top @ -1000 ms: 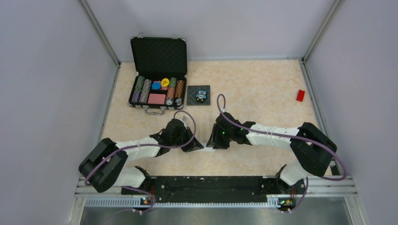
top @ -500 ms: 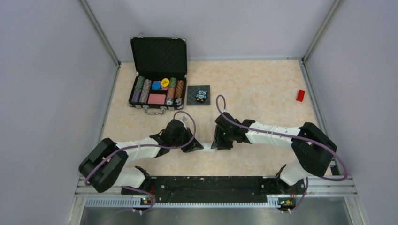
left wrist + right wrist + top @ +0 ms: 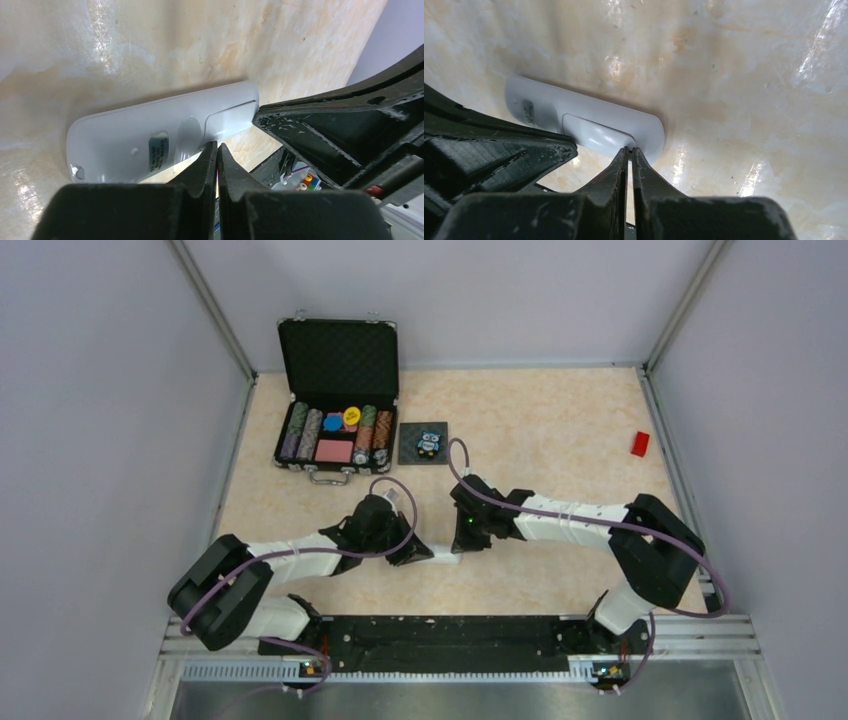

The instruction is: Load the batteries into the remote control

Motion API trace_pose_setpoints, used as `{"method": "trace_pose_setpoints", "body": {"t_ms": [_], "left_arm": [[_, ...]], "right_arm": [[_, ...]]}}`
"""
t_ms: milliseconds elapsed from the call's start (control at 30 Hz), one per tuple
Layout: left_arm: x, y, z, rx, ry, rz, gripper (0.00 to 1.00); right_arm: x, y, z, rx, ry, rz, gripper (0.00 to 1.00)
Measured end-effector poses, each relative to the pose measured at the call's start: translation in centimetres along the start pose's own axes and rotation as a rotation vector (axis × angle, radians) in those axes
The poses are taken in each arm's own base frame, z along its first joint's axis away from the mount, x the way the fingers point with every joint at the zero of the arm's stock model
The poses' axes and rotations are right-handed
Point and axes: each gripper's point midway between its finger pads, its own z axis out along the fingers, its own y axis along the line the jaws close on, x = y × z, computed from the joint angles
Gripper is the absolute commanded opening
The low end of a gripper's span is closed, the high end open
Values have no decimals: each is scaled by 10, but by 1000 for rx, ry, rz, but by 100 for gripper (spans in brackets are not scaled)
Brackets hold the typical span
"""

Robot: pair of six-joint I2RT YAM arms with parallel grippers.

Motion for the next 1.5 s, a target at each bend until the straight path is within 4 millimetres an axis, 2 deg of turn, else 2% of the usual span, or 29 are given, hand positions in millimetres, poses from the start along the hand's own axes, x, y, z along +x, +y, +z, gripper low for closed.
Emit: {"method": "trace_pose_setpoints", "body": {"t_ms": [433,633,733,833,900,933,1000,1067,1100,1133,1233,1333,1400,1500], "left_arm": [[0,0,0,-1,-1,-4,6],[0,1,-1,-8,-2,-4,9],[-4,1,-7,-38,-21,6,13],[-18,-19,-20,-33,-78,49,15],[-31,-40,-34,-5,-135,91,20],[-37,-50,-41,11,-164,111,26],[-49,-70,-60,41,-232,155,43],[-58,-83,-82,56,-303,190,59],[-61,-86,-92,59,-334,205,67],[-63,-87,-100,56,-360,216,73],[-69,-85,-134,37,-458,240,96],[-73,-81,-170,12,-551,252,99],[-77,-82,-201,-6,-624,243,99],[-80,-84,-250,-13,-734,226,99]], "right_arm": [[4,-2,7,28,-12,-27,2],[1,-1,2,39,-44,-43,22],[-6,1,-12,46,-77,-55,28],[-22,14,-40,3,-150,-61,31],[-33,23,-63,-43,-211,-64,36],[-38,26,-75,-65,-240,-65,41],[-45,26,-96,-90,-292,-64,47],[-50,20,-121,-104,-351,-62,60],[-53,15,-133,-106,-384,-59,73],[-54,11,-143,-107,-407,-53,82],[-59,-17,-183,-75,-518,-35,98],[-61,-51,-225,-33,-641,3,99],[-61,-73,-252,-4,-719,34,99],[-63,-101,-305,-13,-862,102,99]]}}
